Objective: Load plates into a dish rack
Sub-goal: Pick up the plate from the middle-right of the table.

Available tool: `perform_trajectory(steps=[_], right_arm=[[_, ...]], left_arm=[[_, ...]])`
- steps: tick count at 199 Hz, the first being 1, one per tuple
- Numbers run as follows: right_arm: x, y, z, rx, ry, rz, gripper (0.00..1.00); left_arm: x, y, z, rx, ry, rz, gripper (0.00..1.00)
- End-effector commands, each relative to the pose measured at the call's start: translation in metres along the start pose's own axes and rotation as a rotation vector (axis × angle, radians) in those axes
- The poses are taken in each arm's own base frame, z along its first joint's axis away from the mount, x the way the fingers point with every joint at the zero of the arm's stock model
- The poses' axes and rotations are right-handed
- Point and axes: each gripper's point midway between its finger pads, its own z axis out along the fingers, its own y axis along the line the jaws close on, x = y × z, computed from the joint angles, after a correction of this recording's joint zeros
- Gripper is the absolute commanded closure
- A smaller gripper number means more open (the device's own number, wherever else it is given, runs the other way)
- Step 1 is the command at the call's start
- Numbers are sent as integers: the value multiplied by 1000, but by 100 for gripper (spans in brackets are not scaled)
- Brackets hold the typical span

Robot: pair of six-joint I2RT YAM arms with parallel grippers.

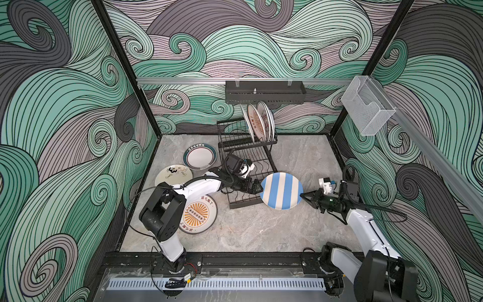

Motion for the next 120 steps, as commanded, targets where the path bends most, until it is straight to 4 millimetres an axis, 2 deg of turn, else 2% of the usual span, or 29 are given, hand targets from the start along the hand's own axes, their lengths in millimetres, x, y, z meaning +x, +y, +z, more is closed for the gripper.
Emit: perform_trajectory(steps=[1,52,95,120], right_arm=[[3,3,5,-22,12,-36,100],[9,-7,13,-16,21,-21,100],[10,-9,18,-18,32,-22,100],[9,-8,18,-20,31,-27,92]], left_arm=[[-18,-14,8,9,-24,44,1],[-12,-18,32,-3,45,65,1],[-4,-37,41,16,82,137,1],[2,-43,47,27,104,148,1]])
